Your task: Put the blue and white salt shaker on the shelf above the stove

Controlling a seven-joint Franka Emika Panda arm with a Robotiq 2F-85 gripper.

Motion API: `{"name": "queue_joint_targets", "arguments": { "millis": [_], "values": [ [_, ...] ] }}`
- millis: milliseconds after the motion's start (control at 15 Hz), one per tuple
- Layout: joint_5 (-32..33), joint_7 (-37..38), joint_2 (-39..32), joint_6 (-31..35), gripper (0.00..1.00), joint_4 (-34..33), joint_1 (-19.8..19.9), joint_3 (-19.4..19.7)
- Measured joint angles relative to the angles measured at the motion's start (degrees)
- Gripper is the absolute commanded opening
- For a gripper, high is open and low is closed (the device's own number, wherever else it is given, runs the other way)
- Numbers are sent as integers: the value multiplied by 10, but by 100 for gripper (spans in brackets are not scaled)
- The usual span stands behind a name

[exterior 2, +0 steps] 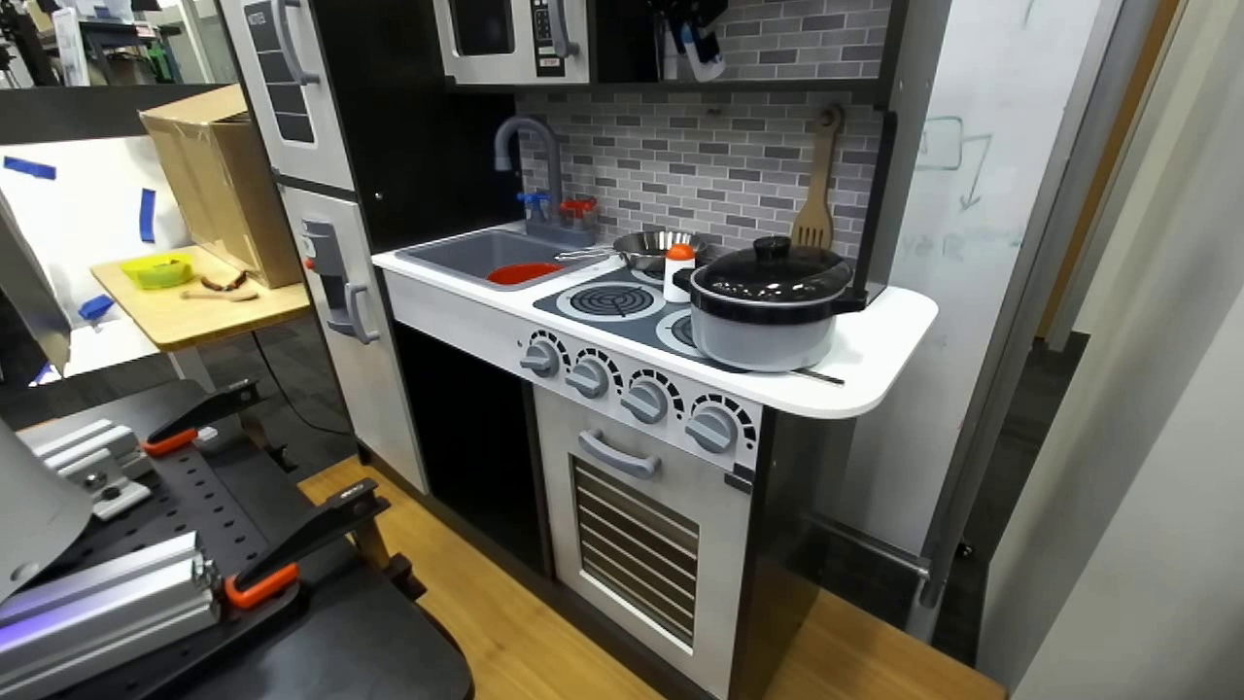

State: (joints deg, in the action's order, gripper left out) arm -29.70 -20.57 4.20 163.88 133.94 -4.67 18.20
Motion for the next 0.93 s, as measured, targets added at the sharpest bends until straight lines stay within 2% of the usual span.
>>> {"name": "queue_joint_targets", "arguments": {
  "millis": [67,200,400,467,667,933],
  "values": [
    [0,0,0,0,59,0,0,0],
    [0,0,-1,-5,66,-1,0,0],
    [-1,3,-15,-46,88,-13,-1,0],
    [-1,5,-18,-56,70,-19,-3,0],
    [-1,11,-26,-68,88,-30,-6,-1],
    [-1,11,-26,-68,89,-29,-7,-1]
  ]
}}
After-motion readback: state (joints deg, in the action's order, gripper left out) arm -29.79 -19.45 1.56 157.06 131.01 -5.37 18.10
